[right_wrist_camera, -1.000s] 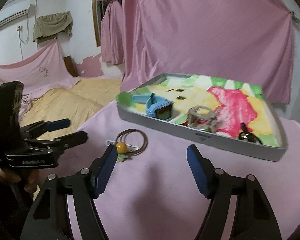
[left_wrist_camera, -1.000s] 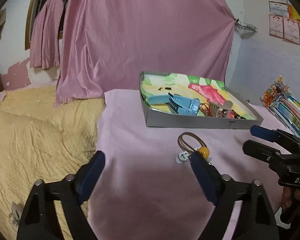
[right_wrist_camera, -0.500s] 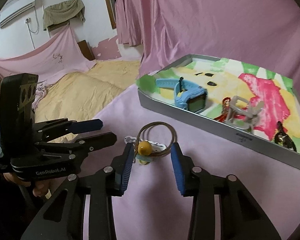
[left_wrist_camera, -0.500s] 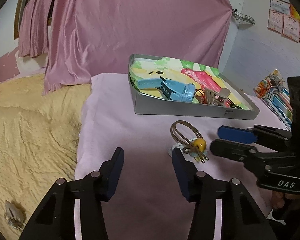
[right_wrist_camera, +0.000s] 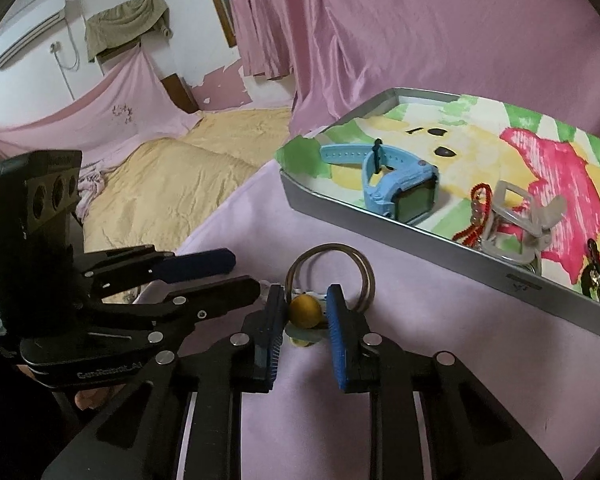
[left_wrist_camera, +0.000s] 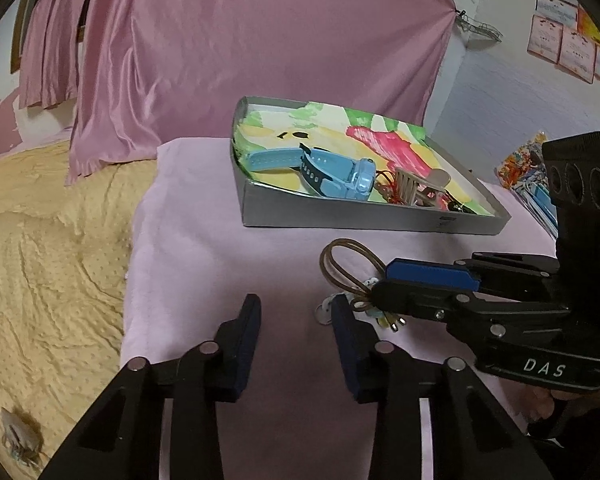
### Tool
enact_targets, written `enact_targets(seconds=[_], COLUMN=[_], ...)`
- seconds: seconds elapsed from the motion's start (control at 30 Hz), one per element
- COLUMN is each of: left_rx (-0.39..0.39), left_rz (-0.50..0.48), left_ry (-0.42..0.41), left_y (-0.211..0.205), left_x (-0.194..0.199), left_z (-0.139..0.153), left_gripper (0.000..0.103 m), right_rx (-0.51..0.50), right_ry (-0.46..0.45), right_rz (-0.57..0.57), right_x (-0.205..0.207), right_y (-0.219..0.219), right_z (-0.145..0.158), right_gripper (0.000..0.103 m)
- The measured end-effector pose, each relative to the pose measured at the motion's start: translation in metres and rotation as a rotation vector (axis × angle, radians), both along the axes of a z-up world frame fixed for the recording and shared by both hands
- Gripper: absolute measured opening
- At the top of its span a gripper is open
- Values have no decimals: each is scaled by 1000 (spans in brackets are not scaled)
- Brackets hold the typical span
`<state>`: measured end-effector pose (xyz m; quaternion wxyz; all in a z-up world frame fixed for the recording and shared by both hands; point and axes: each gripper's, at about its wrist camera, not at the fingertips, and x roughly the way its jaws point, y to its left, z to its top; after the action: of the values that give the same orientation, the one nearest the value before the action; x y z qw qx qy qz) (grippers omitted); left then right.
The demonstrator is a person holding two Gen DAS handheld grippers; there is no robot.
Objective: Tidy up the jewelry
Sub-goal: 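Grasp the brown cord bracelet with the right gripper while the left grasps the white chain piece, then carry the brown cord bracelet and white chain piece into the grey tray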
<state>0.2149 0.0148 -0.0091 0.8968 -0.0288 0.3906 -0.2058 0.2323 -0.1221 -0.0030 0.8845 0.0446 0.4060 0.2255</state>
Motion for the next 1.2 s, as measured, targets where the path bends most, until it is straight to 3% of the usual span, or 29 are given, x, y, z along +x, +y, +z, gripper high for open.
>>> enact_targets(seconds=[0.5,0.87,1.2], left_rx=[61,138,123], left_rz=[-100,-136,-83], left_ry=[-7,-35,-74], left_y=[-27,-39,-41], left_x=[1,-7,-29], left_z=[-3,-3,0], left_gripper=[34,15,12], right_rx=[12,23,48], right_ry=[10,3,-31], right_rz=[-96,-123,-126], right_x=[0,-13,-30], right_y=[-30,-49,-62], right_z=[-2,-5,-8], right_gripper=[17,17,15])
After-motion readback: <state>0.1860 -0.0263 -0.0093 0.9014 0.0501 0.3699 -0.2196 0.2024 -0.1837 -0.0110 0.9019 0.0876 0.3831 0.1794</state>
